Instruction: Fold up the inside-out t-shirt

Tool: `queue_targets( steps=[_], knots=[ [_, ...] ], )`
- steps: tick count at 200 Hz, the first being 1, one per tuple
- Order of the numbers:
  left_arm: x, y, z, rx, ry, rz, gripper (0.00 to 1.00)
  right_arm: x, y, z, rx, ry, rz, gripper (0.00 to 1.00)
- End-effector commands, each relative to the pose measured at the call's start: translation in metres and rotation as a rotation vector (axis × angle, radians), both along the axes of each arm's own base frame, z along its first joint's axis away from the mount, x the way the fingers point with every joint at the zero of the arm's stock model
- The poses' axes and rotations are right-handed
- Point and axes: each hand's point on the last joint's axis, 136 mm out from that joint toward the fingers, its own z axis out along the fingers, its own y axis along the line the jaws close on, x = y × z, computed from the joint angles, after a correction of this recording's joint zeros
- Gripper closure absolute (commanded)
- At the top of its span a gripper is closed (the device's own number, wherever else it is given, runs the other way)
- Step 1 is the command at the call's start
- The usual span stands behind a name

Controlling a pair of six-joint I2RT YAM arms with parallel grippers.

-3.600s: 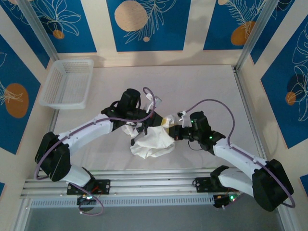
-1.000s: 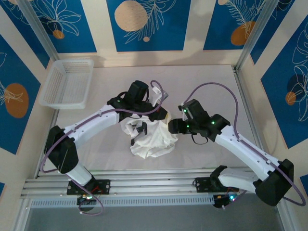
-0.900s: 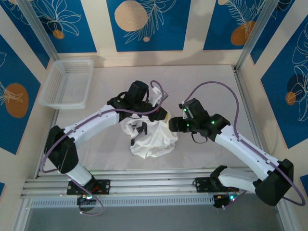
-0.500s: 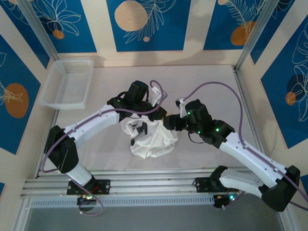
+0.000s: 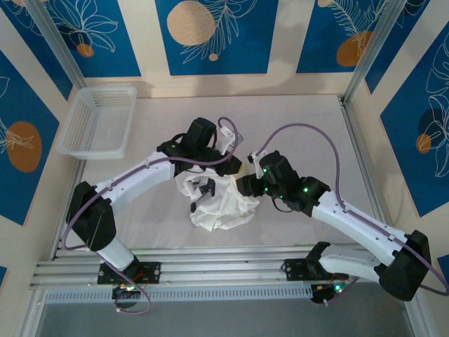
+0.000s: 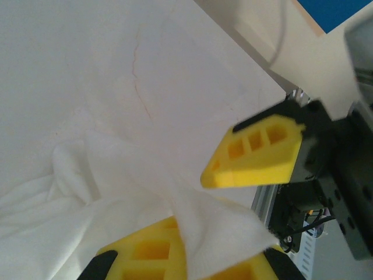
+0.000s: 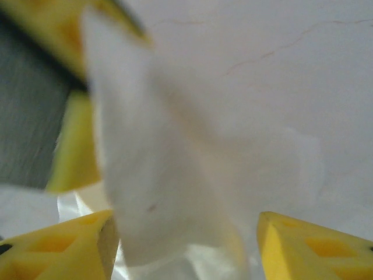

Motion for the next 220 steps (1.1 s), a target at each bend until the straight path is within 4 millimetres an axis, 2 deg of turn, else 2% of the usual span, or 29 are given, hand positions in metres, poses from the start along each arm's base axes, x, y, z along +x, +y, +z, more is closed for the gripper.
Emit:
queue_targets(
  steps=[1,13,36,58,88,115,139,156,184,195,205,220],
  knots=[
    [-0.002,-0.008,0.016,-0.039,-0.001,-0.028,1.0,-0.006,-0.004,-0.003,-0.003,-0.023,0.002,0.35],
    [-0.003,-0.008,0.015,-0.04,0.0,-0.029,1.0,0.003,-0.015,-0.003,-0.028,-0.056,-0.073,0.33],
    [-0.003,-0.008,0.015,-0.039,0.004,-0.03,1.0,0.024,-0.041,0.009,-0.069,-0.159,-0.247,0.31],
    [-0.003,-0.007,0.014,-0.035,0.002,-0.029,1.0,0.033,-0.053,0.011,-0.104,-0.187,-0.291,0.35],
    [-0.004,-0.005,0.013,-0.029,0.002,-0.026,1.0,0.022,-0.066,-0.007,-0.158,-0.099,-0.296,0.39],
    [-0.004,-0.007,0.011,-0.033,0.009,-0.027,1.0,0.004,-0.075,-0.038,-0.167,0.016,-0.279,0.4],
    [-0.003,-0.008,0.011,-0.036,0.01,-0.029,1.0,-0.005,-0.072,-0.056,-0.123,0.122,-0.268,0.4],
    [-0.003,-0.008,0.011,-0.036,0.012,-0.03,1.0,-0.008,-0.061,-0.056,-0.086,0.157,-0.224,0.38],
    [-0.003,-0.008,0.01,-0.037,0.016,-0.03,1.0,-0.008,-0.02,-0.032,0.083,0.175,-0.073,0.34],
    [-0.003,-0.009,0.01,-0.038,0.018,-0.03,1.0,-0.003,-0.012,-0.023,0.134,0.16,-0.071,0.33],
    [-0.003,-0.008,0.01,-0.039,0.018,-0.027,1.0,0.007,-0.016,-0.019,0.133,0.121,-0.114,0.32],
    [-0.004,-0.008,0.011,-0.041,0.018,-0.027,1.0,0.026,-0.036,-0.019,0.076,0.045,-0.239,0.32]
  ],
)
